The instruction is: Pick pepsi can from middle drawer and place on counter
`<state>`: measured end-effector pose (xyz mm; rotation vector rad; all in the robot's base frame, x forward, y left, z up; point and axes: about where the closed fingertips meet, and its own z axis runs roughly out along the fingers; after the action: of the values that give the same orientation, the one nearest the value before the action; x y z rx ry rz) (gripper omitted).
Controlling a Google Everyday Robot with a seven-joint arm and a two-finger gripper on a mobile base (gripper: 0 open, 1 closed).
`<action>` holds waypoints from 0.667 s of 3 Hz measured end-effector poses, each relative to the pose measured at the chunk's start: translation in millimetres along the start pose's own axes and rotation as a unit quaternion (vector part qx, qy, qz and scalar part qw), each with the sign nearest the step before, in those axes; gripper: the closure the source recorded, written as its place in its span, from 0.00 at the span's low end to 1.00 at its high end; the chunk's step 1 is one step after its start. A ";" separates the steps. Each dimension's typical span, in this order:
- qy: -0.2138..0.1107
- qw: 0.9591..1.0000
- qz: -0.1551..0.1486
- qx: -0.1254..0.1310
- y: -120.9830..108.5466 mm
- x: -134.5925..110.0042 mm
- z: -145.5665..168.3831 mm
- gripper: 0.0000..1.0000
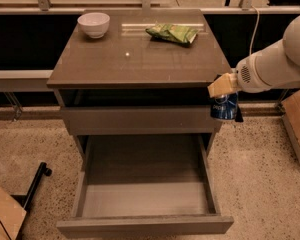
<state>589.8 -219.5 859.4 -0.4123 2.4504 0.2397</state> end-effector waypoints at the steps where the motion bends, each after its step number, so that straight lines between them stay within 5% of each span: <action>1: -0.036 0.999 -0.024 -0.009 5.8 -39.4 0.0 1.00; 2: -0.069 0.996 -0.054 -0.021 17.2 -84.1 12.7 1.00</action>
Offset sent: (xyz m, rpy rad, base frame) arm 0.1166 0.0764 0.0646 0.0306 -0.2395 0.1820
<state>653.9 -180.4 902.7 -0.5267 2.2846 0.2655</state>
